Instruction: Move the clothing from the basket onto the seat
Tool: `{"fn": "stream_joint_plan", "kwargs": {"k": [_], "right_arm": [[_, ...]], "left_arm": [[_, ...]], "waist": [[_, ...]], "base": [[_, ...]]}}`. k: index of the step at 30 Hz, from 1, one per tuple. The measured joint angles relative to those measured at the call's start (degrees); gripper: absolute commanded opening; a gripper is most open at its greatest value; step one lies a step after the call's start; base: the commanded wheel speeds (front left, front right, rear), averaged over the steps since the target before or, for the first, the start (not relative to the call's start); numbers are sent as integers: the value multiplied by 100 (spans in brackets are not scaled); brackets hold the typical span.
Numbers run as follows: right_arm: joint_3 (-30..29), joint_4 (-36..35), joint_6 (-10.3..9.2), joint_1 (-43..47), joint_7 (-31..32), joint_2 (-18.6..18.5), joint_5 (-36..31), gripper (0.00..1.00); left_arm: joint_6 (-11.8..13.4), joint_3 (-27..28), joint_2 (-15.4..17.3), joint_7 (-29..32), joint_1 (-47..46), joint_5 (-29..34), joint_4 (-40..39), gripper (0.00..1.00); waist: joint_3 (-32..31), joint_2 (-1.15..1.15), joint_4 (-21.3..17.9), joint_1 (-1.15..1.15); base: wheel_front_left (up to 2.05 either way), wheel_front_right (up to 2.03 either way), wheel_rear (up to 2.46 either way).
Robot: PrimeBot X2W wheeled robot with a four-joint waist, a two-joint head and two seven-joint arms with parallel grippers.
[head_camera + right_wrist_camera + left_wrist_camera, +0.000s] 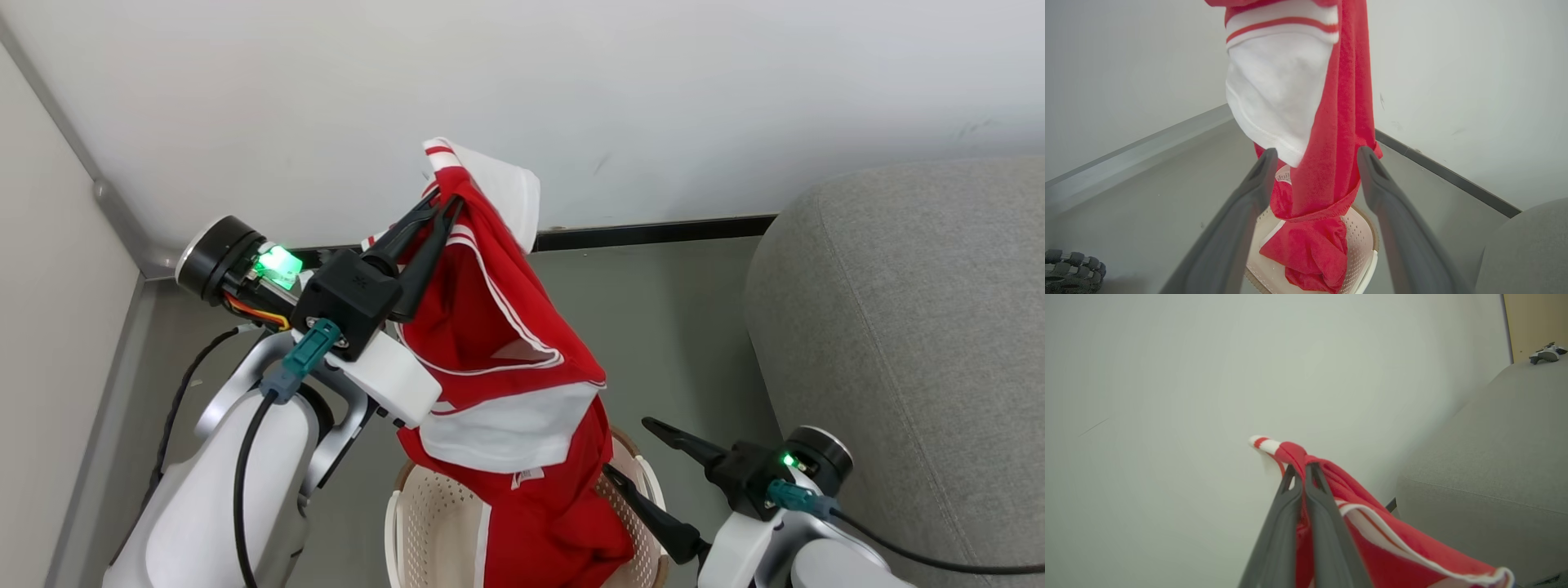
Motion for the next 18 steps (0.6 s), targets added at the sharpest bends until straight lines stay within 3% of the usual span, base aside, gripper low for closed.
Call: {"fn": "stream_joint_plan", "kwargs": {"k": [18], "right_arm": [[489,342,0,-521,-124,194,323,100]], "left_arm": [[-97,-349,-154,606,-11,-144,-580,0]], "waist": [[25,0,161,0]], "base": [[0,0,0]]}}
